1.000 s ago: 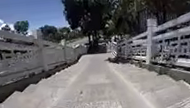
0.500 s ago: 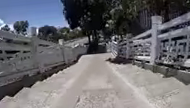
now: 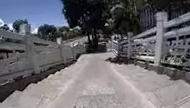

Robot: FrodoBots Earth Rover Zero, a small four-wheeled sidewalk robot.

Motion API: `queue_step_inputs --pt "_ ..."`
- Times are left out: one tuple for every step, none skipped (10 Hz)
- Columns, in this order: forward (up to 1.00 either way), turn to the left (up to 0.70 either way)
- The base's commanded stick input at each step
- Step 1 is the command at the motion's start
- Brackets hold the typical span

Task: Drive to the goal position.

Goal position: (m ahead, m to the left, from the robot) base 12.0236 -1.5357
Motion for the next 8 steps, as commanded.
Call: queue_step_inputs --pt "0.45 0.0" --pt "0.45 0.0" --pt "0.45 0.0" --pt "0.45 0.0" --pt "0.45 0.0" --pt "0.45 0.0" --pt "0.45 0.0" --pt "0.45 0.0"
